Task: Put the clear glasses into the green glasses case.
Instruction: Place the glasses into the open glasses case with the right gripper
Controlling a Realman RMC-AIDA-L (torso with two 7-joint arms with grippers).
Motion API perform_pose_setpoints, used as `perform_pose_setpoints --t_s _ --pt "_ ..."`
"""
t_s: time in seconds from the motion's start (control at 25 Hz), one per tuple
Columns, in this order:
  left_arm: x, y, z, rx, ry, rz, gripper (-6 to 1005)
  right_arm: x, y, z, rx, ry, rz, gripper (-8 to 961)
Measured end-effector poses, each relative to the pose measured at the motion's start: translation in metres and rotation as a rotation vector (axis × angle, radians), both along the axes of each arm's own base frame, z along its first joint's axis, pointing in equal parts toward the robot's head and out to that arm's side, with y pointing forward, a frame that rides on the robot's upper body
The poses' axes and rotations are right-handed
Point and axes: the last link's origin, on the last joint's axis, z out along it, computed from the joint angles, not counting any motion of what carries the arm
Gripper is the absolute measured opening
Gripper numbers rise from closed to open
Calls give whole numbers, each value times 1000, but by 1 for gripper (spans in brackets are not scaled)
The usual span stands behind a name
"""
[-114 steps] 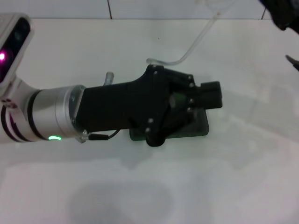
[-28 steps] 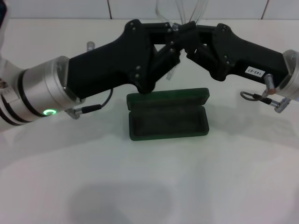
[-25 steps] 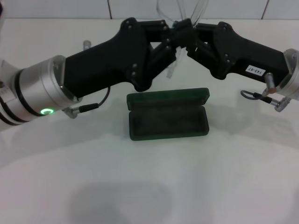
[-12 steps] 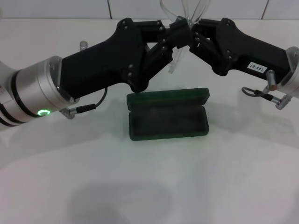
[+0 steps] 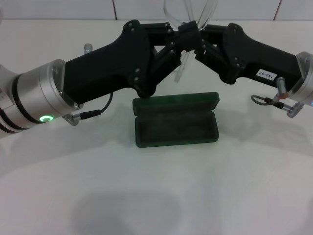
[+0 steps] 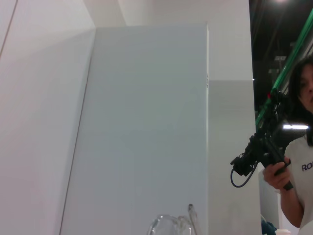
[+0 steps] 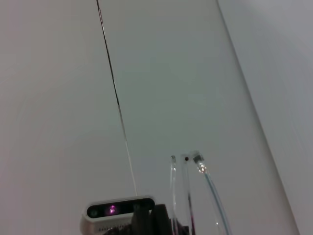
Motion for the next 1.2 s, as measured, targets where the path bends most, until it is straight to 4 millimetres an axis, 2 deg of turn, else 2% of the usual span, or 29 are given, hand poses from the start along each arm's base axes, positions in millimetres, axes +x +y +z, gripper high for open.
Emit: perform_pose_setpoints --t_s 1.2 --pt "-1 -1 0 0 -3 6 58 -2 -3 -3 -20 -11 21 112"
